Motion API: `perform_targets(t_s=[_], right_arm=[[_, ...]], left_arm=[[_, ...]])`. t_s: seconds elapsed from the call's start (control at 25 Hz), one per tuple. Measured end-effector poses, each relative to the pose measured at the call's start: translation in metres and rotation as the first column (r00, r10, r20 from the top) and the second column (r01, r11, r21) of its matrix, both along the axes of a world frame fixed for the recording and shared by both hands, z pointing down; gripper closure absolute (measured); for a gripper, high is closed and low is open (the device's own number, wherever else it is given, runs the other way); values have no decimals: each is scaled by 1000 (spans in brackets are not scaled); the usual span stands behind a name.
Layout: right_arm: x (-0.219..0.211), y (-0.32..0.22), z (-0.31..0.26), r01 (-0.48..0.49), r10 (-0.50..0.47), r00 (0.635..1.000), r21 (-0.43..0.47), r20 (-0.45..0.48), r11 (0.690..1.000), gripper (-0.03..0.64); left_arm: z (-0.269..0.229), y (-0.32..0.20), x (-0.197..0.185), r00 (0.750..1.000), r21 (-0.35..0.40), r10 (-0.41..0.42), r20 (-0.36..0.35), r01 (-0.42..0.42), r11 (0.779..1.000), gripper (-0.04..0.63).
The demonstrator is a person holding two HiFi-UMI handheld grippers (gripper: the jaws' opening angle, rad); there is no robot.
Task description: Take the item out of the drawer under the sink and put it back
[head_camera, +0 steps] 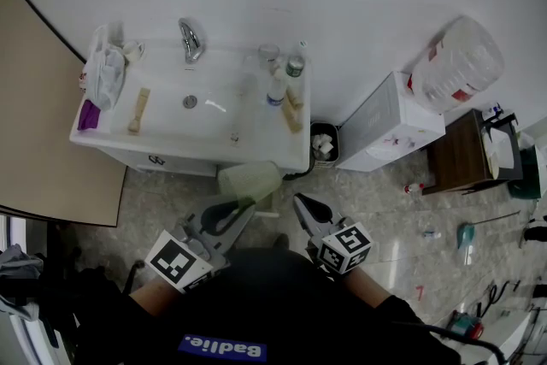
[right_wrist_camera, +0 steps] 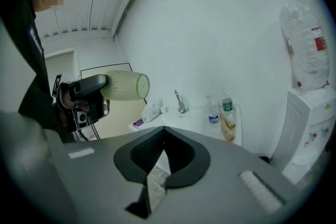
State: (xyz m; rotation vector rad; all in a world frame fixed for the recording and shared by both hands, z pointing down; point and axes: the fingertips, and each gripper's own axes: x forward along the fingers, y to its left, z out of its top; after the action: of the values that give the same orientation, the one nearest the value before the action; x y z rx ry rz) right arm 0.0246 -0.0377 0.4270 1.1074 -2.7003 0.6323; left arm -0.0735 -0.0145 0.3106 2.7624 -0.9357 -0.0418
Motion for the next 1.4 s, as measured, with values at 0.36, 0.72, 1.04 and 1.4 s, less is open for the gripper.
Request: perform_targets(t_s=[0.36, 0.72, 1.04, 1.4], right_arm=[[-2, 5, 3, 5, -5, 1000, -9, -3, 1000, 615], [9, 11, 17, -19, 18, 1000, -47, -15, 999, 615], [19, 15, 31, -28, 26, 999, -62, -31, 998, 615], [26, 6, 43, -4, 0, 999, -87, -39, 996, 615]], left_arm=[[14, 1, -3, 999, -7, -14, 35, 14, 1000, 568], [78, -25, 3, 993, -51, -32, 110, 38, 998, 568], [135, -44, 23, 979, -84, 22, 201, -6, 996, 568], [217, -57, 38, 921, -144, 101, 376, -50, 988, 568]])
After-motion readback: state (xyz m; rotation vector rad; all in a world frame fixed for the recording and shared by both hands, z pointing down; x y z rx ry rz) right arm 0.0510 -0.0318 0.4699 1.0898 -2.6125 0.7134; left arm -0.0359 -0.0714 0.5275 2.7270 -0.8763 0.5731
